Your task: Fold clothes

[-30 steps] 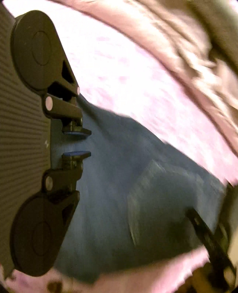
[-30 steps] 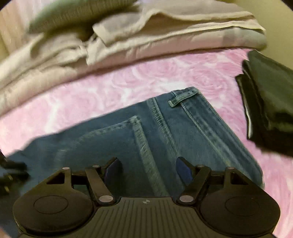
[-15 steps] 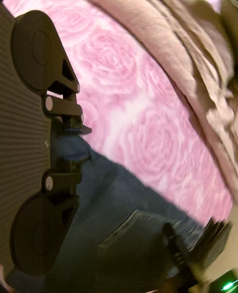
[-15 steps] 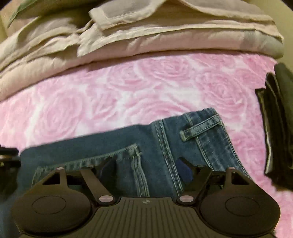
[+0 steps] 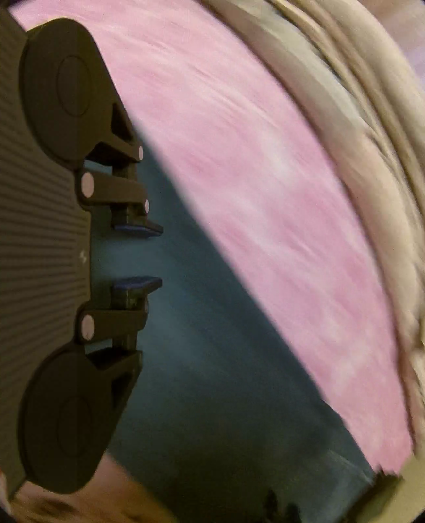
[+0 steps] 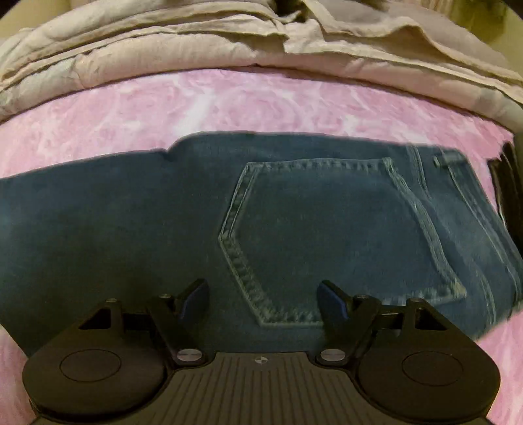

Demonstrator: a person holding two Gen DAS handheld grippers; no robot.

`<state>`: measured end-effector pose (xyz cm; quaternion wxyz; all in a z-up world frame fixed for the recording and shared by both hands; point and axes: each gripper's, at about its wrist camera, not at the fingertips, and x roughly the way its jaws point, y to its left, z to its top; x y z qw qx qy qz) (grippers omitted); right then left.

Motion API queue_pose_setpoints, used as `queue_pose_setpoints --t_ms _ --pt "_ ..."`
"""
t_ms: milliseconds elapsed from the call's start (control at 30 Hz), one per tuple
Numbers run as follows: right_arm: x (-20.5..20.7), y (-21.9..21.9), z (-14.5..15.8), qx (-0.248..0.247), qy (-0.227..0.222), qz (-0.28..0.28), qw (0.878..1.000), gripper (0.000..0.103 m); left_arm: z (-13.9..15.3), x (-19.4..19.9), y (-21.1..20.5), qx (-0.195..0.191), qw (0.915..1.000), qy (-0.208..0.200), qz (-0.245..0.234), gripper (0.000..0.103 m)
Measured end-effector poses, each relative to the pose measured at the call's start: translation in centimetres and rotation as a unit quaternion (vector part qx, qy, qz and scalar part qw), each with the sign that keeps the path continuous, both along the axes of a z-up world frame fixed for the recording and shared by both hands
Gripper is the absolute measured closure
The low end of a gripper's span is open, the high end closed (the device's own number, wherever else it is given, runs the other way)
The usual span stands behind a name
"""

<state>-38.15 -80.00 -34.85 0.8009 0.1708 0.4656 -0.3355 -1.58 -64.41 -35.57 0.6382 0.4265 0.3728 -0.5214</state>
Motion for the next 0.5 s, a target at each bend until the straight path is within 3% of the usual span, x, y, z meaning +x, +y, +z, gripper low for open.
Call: queue_pose_setpoints --t_ms 133,233,367,500 --pt "0.9 2.3 1.8 -0.015 0.004 -0.041 0.999 0.026 0.0 5.0 8.3 0.03 0.9979 -0.031 0.048 0.079" --pt "3.8 6.8 3.4 -0.021 -0.009 0.007 1.0 0.026 -0.6 8.6 13.1 0.036 0.9948 -0.036 0.088 0.079" --pt "10.1 14.5 3.8 -0.001 -0.029 0.103 0.994 0.026 -1.6 11.6 17.2 0.0 0.995 -0.011 0.099 0.079" --pt "17.9 24.0 3.3 0.004 -0.045 0.254 0.966 0.026 -1.0 12.2 19.3 -0.033 0.9966 -0.01 0.075 0.08"
